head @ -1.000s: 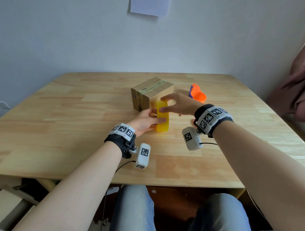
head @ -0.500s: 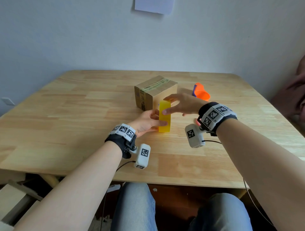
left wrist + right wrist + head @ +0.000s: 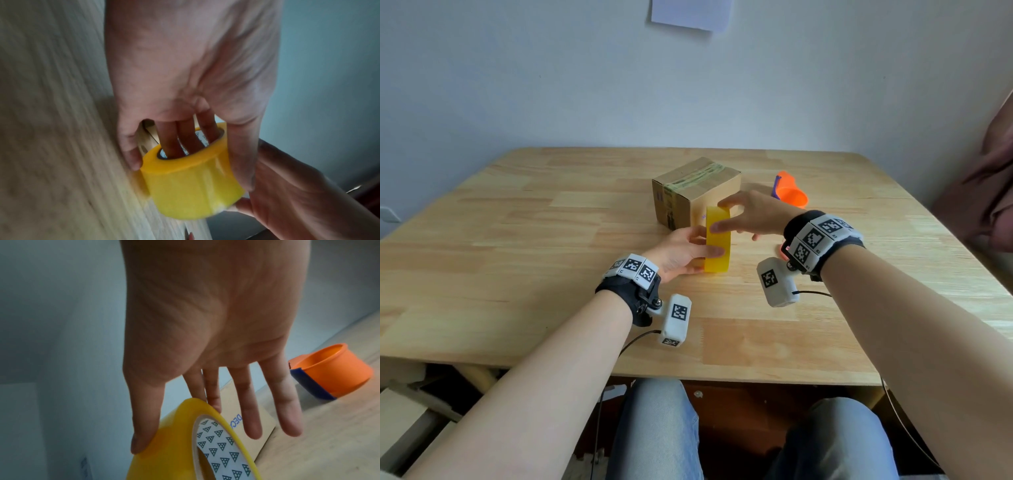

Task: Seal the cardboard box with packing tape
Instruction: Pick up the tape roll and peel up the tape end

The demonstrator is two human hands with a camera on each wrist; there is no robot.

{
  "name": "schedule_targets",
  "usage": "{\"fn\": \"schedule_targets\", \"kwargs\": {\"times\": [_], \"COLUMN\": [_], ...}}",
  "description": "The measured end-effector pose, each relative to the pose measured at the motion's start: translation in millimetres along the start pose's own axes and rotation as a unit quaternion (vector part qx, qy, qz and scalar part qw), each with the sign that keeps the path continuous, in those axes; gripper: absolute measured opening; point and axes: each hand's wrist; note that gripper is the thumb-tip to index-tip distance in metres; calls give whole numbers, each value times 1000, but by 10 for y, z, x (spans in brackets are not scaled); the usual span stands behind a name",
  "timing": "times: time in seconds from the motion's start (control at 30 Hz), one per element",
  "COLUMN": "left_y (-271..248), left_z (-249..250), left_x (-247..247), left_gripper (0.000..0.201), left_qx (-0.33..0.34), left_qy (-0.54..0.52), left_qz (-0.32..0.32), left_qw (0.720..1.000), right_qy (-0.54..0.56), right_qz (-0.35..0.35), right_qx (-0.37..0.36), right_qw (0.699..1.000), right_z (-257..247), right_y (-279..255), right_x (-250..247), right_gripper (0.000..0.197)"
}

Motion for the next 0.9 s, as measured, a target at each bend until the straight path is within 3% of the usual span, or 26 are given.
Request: {"fn": "schedule_targets", "kwargs": {"times": [0.1,0.2,0.23,0.37,0.53,0.67,0.9], "left_y": [-28,-56,-56,-44,-17,-76,-88], "left_z": [13,44,63,147,113,160,163], "left_x": [-19,-4,11,93,98,141,226], "left_gripper": [62,72,71,32,45,31,26], "left_qx": [-9,-6,-3,20,27,33,58], "left_qy": [27,47,50,35,46,33,14], "left_qz": [-14,-3,5,45,35,28,43], "left_qw": [1000,999,999,998,998,999,997], "right_qy": [19,-22,-33,-44,-36,-23,39], "right_qz": [-14,21,38,75,63,30,69], "right_qx": [6,-21,-32,-57,-25,-20,-16], "right_qw": [1000,999,998,995,997,999,997], "right_z": [-48,-90,-95,-135,-165,-206,-216], "right_y": [6,10,13,0,-39,-98,-151], "right_x": [-3,-17,-18,-51,-100,-104,-158], "right_gripper": [80,79,75,59,43,33,12]}}
Point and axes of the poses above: each hand's wrist, its own y-axis towards the middle knuckle, its own x-axis out of the palm, z = x × y, and after that the axes turned 6 degrees about -x, right-handed
